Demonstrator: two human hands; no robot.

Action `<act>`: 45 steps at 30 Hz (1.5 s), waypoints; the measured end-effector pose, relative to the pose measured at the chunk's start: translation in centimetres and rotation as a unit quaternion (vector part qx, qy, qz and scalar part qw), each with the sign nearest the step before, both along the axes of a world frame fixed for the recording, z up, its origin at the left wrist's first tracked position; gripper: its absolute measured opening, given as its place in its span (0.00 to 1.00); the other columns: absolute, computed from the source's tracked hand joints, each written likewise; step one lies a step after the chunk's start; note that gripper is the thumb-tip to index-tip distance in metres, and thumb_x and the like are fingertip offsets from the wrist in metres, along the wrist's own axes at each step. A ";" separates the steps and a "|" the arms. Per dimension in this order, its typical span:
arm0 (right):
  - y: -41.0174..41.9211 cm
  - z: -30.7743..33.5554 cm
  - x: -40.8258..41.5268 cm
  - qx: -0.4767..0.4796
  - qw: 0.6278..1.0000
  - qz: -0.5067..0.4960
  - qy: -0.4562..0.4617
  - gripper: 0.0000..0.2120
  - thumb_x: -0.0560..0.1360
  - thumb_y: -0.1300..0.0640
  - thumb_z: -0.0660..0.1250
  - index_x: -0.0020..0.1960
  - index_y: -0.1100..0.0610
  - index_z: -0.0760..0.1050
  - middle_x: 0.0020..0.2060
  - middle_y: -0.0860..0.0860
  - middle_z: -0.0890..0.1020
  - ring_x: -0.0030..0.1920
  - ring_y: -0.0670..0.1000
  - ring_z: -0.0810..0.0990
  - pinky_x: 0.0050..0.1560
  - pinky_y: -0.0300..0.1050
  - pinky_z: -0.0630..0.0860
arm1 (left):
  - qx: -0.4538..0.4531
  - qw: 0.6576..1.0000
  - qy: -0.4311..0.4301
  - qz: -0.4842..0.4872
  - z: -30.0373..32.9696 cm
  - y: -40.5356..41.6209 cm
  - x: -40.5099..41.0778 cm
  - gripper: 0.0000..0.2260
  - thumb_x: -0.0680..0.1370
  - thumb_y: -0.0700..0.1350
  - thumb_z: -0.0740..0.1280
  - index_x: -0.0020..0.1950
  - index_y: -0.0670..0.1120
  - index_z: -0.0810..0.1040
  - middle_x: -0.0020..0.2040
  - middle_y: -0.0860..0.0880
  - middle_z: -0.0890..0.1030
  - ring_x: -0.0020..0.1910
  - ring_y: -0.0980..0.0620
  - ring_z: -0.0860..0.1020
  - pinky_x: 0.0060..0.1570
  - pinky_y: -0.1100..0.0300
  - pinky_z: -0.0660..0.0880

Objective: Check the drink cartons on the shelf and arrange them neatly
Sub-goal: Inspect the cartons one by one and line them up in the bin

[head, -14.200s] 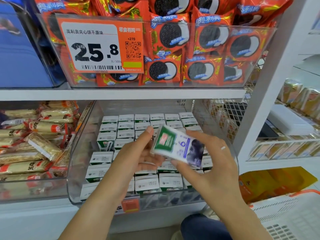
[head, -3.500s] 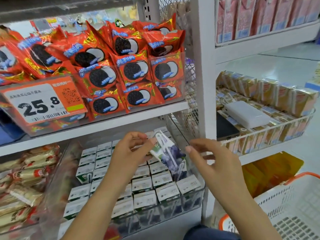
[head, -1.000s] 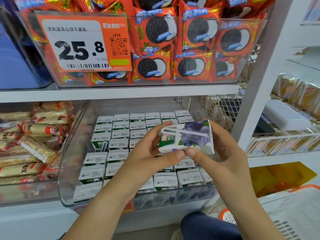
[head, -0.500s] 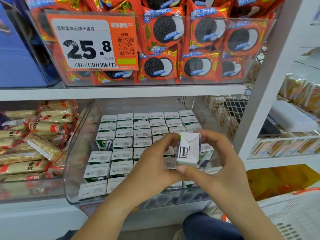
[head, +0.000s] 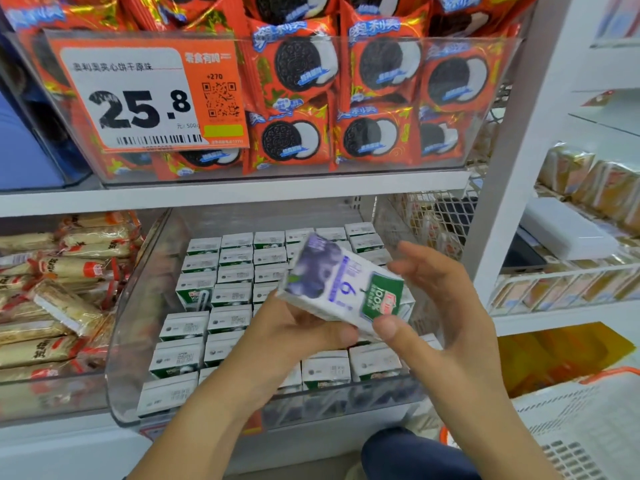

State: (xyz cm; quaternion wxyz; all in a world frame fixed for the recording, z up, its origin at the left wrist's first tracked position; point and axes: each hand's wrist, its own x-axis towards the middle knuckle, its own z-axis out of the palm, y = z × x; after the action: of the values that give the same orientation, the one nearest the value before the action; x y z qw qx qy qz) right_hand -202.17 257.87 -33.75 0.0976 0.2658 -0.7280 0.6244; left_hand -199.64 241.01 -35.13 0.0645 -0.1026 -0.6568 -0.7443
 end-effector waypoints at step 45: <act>5.9 -0.8 -3.3 0.155 0.959 -0.237 -0.021 0.13 0.73 0.41 0.62 0.55 0.44 0.76 0.45 0.38 0.79 0.45 0.39 0.77 0.43 0.44 0.78 | -0.102 0.969 0.043 0.222 0.4 4.1 -2.7 0.18 0.68 0.38 0.77 0.51 0.54 0.77 0.46 0.61 0.84 0.46 0.63 0.81 0.41 0.72 0.74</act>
State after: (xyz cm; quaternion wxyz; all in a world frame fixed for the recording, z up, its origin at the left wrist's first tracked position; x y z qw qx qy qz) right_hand -205.50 263.76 -34.55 0.1847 0.0846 -0.8599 0.4682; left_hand -202.36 245.15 -34.72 0.2456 0.0082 -0.7319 -0.6356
